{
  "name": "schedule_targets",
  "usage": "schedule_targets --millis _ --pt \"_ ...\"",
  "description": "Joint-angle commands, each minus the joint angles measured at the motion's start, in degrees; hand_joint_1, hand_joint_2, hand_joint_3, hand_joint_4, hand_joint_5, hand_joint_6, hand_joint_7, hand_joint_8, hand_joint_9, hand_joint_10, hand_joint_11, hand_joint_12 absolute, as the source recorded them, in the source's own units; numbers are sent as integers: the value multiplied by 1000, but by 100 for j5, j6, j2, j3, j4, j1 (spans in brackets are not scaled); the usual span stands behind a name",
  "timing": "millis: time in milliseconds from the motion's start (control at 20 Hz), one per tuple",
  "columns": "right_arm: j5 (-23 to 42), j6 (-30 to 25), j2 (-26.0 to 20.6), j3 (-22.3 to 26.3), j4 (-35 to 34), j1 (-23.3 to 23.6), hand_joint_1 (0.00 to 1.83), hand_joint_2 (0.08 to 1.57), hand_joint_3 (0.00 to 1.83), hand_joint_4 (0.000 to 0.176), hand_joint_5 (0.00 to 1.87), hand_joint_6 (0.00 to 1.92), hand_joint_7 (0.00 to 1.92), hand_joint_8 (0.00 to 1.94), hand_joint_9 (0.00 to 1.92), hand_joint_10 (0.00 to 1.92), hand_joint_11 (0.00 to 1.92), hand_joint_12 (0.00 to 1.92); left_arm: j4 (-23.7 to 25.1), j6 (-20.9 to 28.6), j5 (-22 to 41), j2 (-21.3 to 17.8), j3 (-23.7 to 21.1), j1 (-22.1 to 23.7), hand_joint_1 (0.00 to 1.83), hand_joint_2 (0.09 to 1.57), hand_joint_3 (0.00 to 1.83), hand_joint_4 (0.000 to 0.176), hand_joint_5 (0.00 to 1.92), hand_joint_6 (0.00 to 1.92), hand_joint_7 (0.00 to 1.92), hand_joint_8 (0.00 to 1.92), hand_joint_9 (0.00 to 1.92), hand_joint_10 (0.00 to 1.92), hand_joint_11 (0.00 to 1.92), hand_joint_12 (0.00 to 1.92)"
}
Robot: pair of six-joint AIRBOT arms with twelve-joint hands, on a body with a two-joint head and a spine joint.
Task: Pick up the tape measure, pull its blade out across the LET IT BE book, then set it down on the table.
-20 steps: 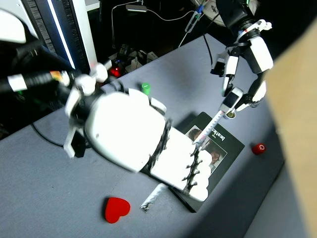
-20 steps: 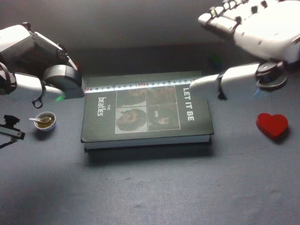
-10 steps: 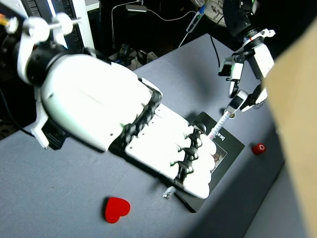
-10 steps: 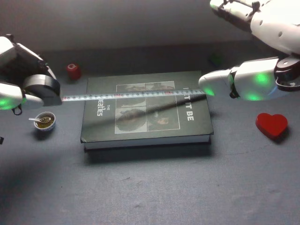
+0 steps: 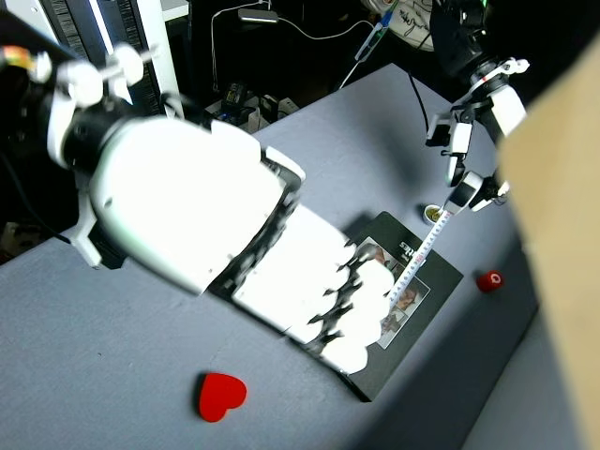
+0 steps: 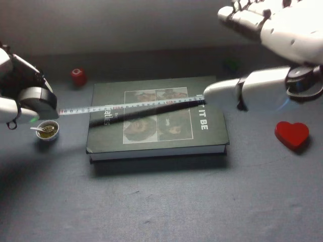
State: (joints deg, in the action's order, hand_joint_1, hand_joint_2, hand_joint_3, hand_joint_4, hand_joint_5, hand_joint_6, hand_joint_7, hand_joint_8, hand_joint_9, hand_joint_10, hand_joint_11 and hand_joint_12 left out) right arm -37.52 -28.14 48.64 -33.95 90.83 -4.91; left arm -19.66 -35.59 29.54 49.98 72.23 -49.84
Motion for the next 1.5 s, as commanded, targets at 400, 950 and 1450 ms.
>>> schedule_targets --millis 400,950,1450 --pt "26 -24 18 1 422 -23 0 1000 4 0 0 0 0 0 0 0 0 314 110 -1 751 79 171 -174 1384 1091 0 0 1027 699 1034 874 940 1248 967 867" --pt "191 22 35 1 477 -66 26 999 2 0 0 0 0 0 0 0 0 320 60 -137 757 130 193 -192 1384 1089 0 0 1031 696 1031 875 951 1242 973 873" --pt "252 21 36 1 487 -91 50 993 0 0 0 0 0 0 0 0 0 322 44 -238 757 165 132 -266 1385 1089 0 0 1027 699 1035 869 951 1241 966 873"
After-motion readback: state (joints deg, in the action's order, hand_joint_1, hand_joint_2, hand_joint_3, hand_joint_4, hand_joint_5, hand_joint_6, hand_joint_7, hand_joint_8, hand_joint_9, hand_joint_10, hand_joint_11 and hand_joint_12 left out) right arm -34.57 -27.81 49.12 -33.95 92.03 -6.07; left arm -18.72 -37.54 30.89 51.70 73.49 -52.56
